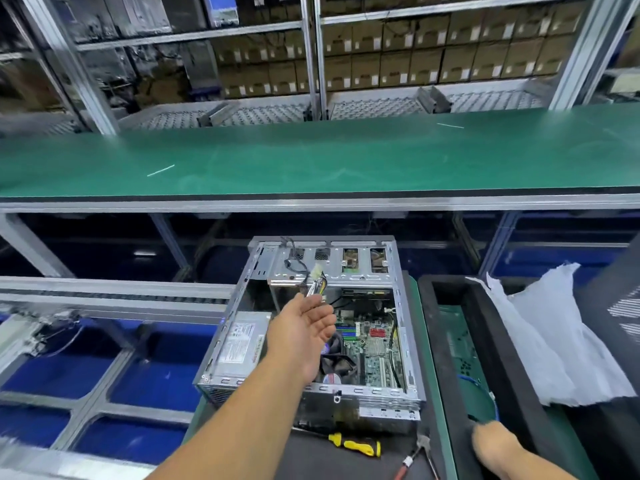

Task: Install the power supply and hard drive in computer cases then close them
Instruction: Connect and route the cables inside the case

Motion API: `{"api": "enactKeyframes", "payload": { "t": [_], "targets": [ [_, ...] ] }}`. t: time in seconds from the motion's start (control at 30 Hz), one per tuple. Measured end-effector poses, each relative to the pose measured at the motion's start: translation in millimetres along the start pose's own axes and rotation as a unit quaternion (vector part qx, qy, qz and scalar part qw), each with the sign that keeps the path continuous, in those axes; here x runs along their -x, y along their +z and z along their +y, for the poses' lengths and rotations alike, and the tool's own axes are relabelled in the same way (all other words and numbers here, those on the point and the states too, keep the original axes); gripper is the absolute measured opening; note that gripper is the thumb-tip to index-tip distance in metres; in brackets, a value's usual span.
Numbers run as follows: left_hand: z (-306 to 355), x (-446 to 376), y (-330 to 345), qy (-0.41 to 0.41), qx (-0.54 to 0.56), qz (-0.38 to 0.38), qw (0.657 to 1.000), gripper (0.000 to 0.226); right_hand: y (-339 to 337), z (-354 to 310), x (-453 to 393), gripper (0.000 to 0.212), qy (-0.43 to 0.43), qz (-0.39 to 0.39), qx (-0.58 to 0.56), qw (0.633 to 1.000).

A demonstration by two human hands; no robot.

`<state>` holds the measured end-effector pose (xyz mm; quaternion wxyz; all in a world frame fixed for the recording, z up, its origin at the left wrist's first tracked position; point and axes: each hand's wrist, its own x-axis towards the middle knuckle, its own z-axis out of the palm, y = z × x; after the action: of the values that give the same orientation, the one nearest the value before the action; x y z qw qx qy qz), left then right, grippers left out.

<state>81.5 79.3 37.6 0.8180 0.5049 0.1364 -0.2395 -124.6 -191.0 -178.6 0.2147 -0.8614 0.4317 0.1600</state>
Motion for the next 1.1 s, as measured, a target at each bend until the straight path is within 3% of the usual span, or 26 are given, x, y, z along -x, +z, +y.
{"api": "enactKeyframes", "payload": {
  "t": [0.07, 0.17, 0.27, 0.4, 0.47, 0.57, 0.63, 0.73, 0.93, 1.0, 1.1],
  "targets": [
    [-5.6, -5.0, 2.0, 0.029, -0.070, 0.018, 0.997, 0.028, -4.3, -0.4, 0.5, 0.043, 0.049, -0.031, -0.037, 0.998],
    [-21.7, -11.3, 1.0, 0.066, -0.194, 0.011, 0.979, 0.017, -9.7, -0.1, 4.9, 0.050, 0.047, 0.024, -0.048, 0.997],
    [-36.3, -13.2, -0.6, 0.124, -0.318, -0.048, 0.939, 0.028, -10.1, -1.6, 3.0, 0.045, -0.029, 0.076, -0.025, 0.996],
    [-49.3, -12.5, 0.3, 0.180, -0.470, -0.084, 0.860, 0.023, -20.3, -7.3, -12.8, 0.046, -0.126, 0.026, 0.165, 0.978],
    [-51.6, -11.5, -0.1, 0.192, -0.516, -0.097, 0.829, 0.020, -26.0, -13.7, -9.5, 0.044, -0.103, -0.003, 0.096, 0.990],
    [-52.1, -9.7, 0.3, 0.193, -0.537, -0.107, 0.814, 0.022, -39.8, -25.0, 0.8, 0.040, -0.101, -0.094, 0.208, 0.968],
    [-51.0, -9.0, 0.9, 0.197, -0.550, -0.102, 0.805, 0.022, -44.9, -25.9, 3.8, 0.039, -0.089, -0.115, 0.225, 0.963],
    [-49.8, -10.2, 1.1, 0.201, -0.564, -0.095, 0.795, 0.020, -46.5, -24.5, 8.5, 0.035, -0.014, -0.102, 0.125, 0.987],
    [-50.0, -9.6, 2.4, 0.207, -0.557, -0.100, 0.798, 0.023, -49.5, -21.0, 30.6, 0.016, 0.019, 0.113, -0.034, 0.993],
    [-50.4, -10.2, 2.5, 0.206, -0.552, -0.096, 0.802, 0.023, -58.0, -16.2, 34.5, 0.022, 0.002, 0.182, -0.151, 0.972],
    [-51.9, -9.8, 2.0, 0.208, -0.547, -0.097, 0.805, 0.023, -92.3, -21.5, 53.7, 0.021, -0.008, 0.225, -0.387, 0.894]
  ]
}}
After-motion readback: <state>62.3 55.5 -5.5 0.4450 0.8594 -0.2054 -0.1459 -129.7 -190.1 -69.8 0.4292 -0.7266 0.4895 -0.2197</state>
